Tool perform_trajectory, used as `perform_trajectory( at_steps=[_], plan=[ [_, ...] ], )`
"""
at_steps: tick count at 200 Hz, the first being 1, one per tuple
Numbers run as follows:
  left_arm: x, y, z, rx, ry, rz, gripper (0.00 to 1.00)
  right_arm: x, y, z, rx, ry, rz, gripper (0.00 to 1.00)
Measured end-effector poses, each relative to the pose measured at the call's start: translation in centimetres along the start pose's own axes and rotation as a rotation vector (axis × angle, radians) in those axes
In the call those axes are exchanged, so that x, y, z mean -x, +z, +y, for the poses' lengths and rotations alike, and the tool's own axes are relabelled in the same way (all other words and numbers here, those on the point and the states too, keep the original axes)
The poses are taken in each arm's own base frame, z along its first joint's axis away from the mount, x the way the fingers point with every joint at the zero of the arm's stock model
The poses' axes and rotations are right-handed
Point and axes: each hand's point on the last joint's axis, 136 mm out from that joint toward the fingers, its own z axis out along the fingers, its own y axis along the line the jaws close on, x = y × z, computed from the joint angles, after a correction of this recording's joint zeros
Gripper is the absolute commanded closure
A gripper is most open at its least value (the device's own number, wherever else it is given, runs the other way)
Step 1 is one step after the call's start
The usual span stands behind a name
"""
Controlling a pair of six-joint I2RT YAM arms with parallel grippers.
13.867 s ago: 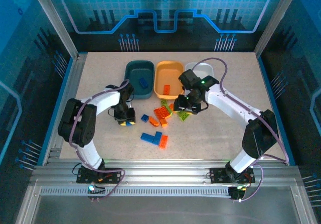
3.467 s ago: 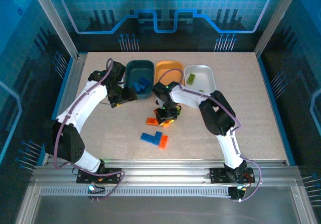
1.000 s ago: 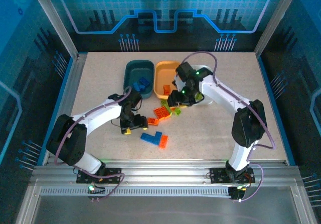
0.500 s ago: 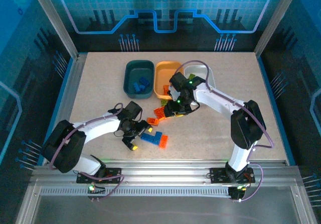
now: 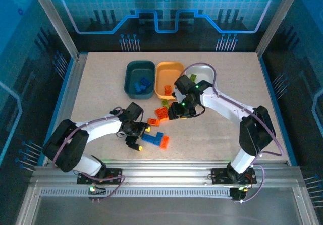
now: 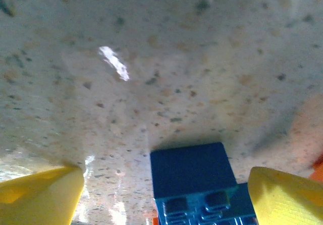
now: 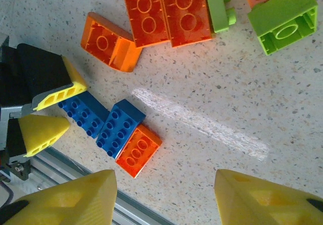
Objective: Sort the legos into containers by color
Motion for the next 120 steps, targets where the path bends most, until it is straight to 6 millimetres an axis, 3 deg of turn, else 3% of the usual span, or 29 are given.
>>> perform_trajectory(
  at_steps=[50,120],
  plan=[
    [0.1,0.4,0.9,0.066,-0.053,0.018,0.45,-0.6,0.3,-0.5,-0.011,0.022,0.003,0.45],
    [0.2,0.2,0.7,0.081,-0.089,0.051,0.48,-0.6,0.3,-0.6,-0.011,0.024,0.002,0.45]
  ],
)
